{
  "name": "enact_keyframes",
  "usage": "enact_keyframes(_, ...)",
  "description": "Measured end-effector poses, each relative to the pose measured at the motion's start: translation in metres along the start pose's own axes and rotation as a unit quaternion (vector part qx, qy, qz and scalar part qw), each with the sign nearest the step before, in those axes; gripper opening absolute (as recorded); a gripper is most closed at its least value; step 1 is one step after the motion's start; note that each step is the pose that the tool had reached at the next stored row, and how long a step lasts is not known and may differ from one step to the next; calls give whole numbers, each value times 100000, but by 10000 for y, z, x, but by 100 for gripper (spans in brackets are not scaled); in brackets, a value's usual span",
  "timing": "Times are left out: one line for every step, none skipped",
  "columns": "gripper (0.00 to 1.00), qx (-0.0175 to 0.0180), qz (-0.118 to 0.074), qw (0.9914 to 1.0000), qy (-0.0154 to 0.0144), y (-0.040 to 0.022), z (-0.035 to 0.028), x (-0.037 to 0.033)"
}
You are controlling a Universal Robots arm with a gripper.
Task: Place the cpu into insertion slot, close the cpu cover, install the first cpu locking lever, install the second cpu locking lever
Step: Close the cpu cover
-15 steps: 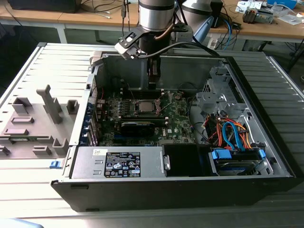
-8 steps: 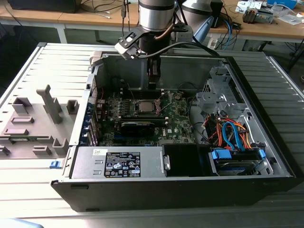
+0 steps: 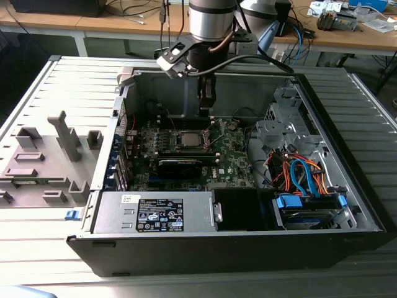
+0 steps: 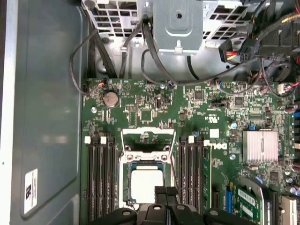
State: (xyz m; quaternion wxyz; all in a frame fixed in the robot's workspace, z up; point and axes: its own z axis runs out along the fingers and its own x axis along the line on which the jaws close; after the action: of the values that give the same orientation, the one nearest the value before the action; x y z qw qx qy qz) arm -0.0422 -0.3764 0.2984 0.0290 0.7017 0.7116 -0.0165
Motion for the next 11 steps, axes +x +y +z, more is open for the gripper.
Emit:
enact_keyframes(11,9,5,100000,2,41,2,-1)
enact_keyframes(11,15,4,100000,1,64,4,-1)
enact_keyframes(11,19,-1,100000,-1,80,6,-2)
enact_keyframes(11,23,2,100000,-8,88,7,-2)
enact_keyframes(11,22,1,100000,-8,92,9,-3)
enact_keyframes(11,20,1,100000,-6,95,10,-3)
enact_keyframes(11,19,3,100000,-4,98,11,-3)
enact_keyframes(11,19,3,100000,1,111,13,-3)
enact_keyframes(11,19,5,100000,1,117,14,-3)
enact_keyframes(11,17,2,100000,2,122,15,-3)
enact_keyframes(11,18,2,100000,3,130,15,-3)
